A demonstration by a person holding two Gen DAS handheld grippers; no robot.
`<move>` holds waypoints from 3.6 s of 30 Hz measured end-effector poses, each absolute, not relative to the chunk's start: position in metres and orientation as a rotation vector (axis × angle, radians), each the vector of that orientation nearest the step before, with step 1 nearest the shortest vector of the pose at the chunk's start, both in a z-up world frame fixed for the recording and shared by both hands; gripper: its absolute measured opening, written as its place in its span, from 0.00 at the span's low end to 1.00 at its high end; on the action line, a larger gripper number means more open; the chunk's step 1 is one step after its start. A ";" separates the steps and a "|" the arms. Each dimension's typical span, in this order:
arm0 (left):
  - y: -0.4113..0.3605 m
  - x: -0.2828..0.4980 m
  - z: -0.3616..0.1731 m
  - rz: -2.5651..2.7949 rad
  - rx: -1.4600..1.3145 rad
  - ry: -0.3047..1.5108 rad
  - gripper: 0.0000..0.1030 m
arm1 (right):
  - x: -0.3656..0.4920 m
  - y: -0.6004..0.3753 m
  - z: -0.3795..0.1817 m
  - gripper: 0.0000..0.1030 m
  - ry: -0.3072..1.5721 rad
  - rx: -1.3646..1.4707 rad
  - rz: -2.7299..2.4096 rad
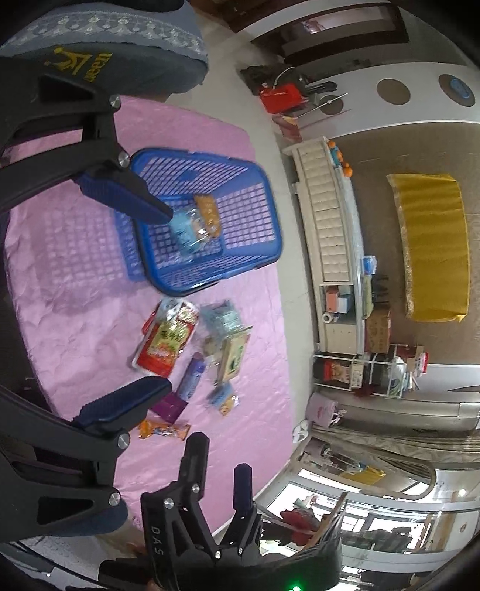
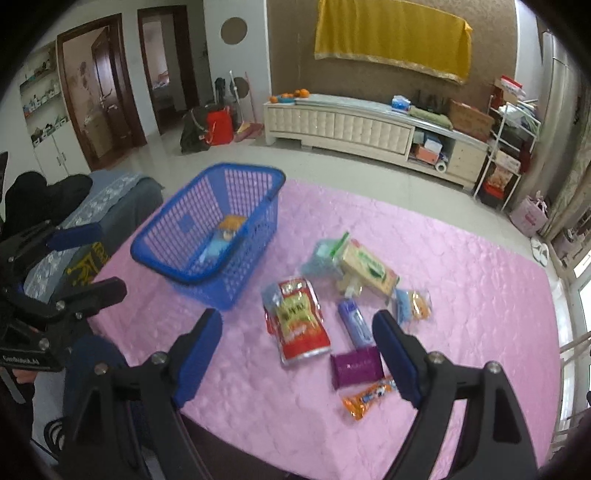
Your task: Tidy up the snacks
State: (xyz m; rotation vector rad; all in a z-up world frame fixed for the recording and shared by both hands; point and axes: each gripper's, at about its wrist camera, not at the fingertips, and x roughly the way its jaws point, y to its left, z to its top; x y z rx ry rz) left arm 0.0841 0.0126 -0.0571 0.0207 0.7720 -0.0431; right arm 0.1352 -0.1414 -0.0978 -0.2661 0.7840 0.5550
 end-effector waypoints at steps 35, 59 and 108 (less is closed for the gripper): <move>0.015 0.106 -0.206 0.076 -0.276 0.999 0.80 | 0.206 -0.113 -0.245 0.84 1.053 -0.450 0.718; 0.019 0.116 -0.229 0.079 -0.335 1.055 0.80 | 0.232 -0.089 -0.272 0.40 1.082 -0.637 0.812; -0.148 0.137 -0.176 -0.188 0.104 1.011 0.80 | 0.148 -0.309 -0.196 0.35 0.869 -0.108 0.394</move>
